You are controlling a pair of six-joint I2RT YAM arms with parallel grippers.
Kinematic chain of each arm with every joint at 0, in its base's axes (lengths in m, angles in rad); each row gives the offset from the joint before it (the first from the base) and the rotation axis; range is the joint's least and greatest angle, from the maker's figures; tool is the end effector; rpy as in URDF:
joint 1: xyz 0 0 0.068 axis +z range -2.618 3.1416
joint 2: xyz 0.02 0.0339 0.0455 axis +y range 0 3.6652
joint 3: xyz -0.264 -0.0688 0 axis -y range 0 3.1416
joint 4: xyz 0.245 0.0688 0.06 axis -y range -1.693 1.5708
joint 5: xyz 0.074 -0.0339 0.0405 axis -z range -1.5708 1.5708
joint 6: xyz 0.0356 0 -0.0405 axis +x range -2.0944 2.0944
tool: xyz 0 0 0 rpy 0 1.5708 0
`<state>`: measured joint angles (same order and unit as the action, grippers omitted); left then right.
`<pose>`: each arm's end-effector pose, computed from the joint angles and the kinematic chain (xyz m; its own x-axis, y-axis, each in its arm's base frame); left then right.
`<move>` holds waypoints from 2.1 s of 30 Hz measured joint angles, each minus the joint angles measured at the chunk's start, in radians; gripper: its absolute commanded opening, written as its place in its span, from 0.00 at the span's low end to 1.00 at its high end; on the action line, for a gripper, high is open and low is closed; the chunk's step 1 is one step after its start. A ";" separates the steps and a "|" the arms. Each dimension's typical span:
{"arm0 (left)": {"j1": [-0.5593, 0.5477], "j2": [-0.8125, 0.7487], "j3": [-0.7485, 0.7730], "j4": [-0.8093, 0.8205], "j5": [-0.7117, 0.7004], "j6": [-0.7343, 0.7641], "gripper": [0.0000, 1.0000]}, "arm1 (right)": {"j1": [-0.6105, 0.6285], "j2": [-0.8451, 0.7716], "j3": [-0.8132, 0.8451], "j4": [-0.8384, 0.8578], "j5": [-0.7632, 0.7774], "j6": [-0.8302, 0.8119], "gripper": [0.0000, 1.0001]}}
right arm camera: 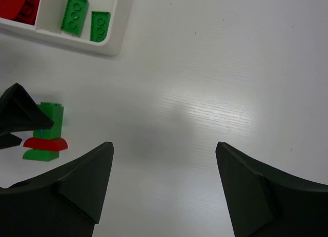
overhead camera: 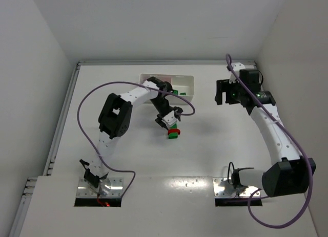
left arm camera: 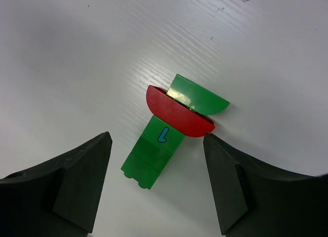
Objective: Sort the legos into containers by color
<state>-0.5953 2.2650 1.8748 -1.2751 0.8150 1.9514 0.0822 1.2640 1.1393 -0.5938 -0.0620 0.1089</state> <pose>0.3407 -0.2620 0.1807 0.6105 0.3556 -0.7077 0.6435 -0.7436 0.1815 0.2722 0.0246 0.3221 -0.6661 0.0540 -0.7439 -0.0564 0.9909 0.1224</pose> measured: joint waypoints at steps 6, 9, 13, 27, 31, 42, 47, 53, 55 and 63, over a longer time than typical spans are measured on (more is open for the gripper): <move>-0.001 0.021 0.000 0.000 -0.012 0.002 0.79 | -0.016 0.000 0.014 -0.013 -0.002 0.016 0.82; -0.001 0.051 0.000 -0.001 -0.021 0.002 0.79 | -0.028 0.000 0.014 -0.015 -0.005 0.023 0.82; -0.001 0.097 0.006 -0.002 -0.033 0.003 0.79 | -0.041 0.000 0.018 -0.024 -0.010 0.025 0.82; 0.001 0.102 0.012 -0.022 -0.046 0.004 0.32 | -0.061 0.039 0.034 -0.034 -0.062 0.027 0.82; 0.017 0.011 -0.142 0.077 -0.027 -0.073 0.03 | -0.060 0.080 0.034 -0.018 -0.143 0.023 0.81; 0.105 -0.588 -0.624 0.921 -0.096 -1.119 0.00 | -0.013 0.374 0.170 0.031 -0.639 0.060 0.79; 0.105 -0.698 -0.660 1.135 -0.182 -1.372 0.00 | 0.055 0.518 0.301 0.062 -0.819 0.113 0.79; 0.105 -0.714 -0.689 1.221 -0.240 -1.471 0.00 | 0.122 0.595 0.366 0.130 -0.943 0.185 0.79; 0.106 -0.716 -0.697 1.228 -0.254 -1.481 0.00 | 0.131 0.604 0.372 0.148 -0.965 0.204 0.79; 0.106 -0.716 -0.715 1.250 -0.260 -1.483 0.00 | 0.183 0.603 0.384 0.192 -1.034 0.242 0.75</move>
<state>-0.4892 1.5486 1.1599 -0.0250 0.5549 0.4686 0.2653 1.8675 1.5230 -0.4015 -1.0958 0.3511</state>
